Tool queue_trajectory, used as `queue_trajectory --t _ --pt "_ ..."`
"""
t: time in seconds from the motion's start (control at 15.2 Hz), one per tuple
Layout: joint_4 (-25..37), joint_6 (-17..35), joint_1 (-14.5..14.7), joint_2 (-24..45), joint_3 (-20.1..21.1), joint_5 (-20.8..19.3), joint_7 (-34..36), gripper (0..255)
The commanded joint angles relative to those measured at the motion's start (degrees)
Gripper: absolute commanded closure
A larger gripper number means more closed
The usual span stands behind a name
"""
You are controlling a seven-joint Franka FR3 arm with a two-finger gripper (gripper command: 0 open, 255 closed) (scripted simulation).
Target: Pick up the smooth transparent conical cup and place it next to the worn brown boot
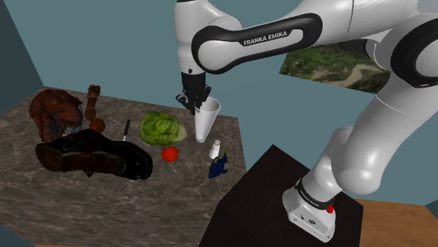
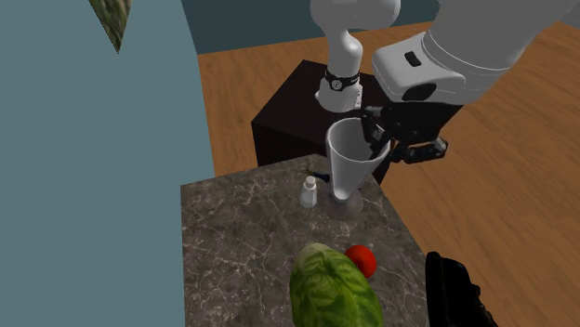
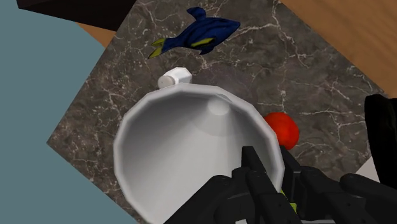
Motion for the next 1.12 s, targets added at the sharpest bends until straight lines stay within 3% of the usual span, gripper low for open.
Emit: queue_trajectory --t 0.0,1.06 --pt "-1.0 1.5 -0.1 0.5 -0.1 -0.2 0.1 255" --pt "-7.1 12.8 0.0 5.9 -0.3 -2.0 2.3 255"
